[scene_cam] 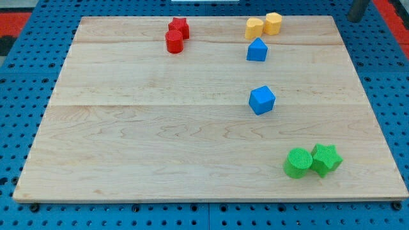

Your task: Point your arm towards the yellow hexagon

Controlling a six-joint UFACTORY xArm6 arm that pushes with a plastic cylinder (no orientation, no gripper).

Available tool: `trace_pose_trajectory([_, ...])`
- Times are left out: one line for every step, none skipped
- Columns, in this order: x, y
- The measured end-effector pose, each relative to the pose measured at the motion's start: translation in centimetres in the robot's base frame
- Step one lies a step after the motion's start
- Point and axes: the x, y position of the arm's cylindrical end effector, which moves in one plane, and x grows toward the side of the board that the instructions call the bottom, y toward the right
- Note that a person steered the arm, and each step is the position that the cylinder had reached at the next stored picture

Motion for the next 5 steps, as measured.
trace_pose_trajectory([0.39,-0.04])
trace_pose_trajectory([0.54,-0.11])
trace_pose_trajectory([1.05,-0.19])
trace_pose_trajectory([1.10,-0.31])
trace_pose_trajectory([1.10,0.06])
